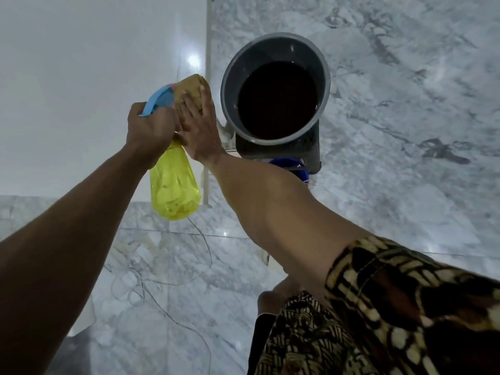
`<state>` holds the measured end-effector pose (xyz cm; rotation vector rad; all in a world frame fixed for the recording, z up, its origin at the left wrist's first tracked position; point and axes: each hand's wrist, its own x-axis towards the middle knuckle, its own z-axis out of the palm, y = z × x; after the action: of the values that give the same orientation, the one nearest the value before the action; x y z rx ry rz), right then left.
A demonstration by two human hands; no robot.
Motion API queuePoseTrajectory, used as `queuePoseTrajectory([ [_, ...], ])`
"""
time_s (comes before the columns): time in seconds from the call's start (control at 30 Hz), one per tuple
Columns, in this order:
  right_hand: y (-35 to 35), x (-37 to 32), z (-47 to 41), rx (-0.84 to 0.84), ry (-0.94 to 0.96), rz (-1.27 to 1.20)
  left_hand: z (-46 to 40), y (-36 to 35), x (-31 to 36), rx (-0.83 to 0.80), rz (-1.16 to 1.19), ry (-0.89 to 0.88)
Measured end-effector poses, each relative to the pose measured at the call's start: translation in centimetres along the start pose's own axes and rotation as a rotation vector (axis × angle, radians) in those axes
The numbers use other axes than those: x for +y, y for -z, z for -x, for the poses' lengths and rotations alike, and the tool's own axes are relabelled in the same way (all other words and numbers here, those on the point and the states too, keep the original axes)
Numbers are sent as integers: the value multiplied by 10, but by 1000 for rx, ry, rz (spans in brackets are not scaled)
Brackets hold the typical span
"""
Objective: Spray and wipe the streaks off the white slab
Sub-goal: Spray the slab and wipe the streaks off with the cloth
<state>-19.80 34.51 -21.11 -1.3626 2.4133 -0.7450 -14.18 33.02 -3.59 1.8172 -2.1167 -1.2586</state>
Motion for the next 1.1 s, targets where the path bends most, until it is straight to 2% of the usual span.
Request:
queuePoseTrajectory([
  [0.2,28,-31,81,180,1,-153,64,-3,-12,40,23,40],
  [0.33,3,-44,120,167,19,-82,96,-2,-36,31,68,9],
  [0.5,-12,-60,165,189,-9,-163,130,5,-75,37,91,-29],
  [0.63,-19,-78,211,214,-22,-326,159,16,-110,5,111,-30],
  [0.7,-36,-86,226,127,-22,-265,175,19,-125,-5,139,-37],
  [0.77,-52,-87,241,147,-15,-288,193,23,-137,18,139,-28],
  [0.8,-52,-90,255,166,-34,-343,204,25,-141,27,141,-18],
  [0.83,-41,-94,272,104,-68,-497,214,28,-146,20,149,-18],
  [0.9,-10,-108,316,-107,-254,-934,236,37,-153,-14,185,-13],
  [0.97,6,-110,345,-275,-554,-1055,256,47,-157,-40,214,11],
  [1.03,31,-95,366,-308,-746,-1199,271,49,-156,-65,212,-2],
  [1.1,67,-72,386,-275,-758,-1487,291,48,-147,-77,241,-27],
])
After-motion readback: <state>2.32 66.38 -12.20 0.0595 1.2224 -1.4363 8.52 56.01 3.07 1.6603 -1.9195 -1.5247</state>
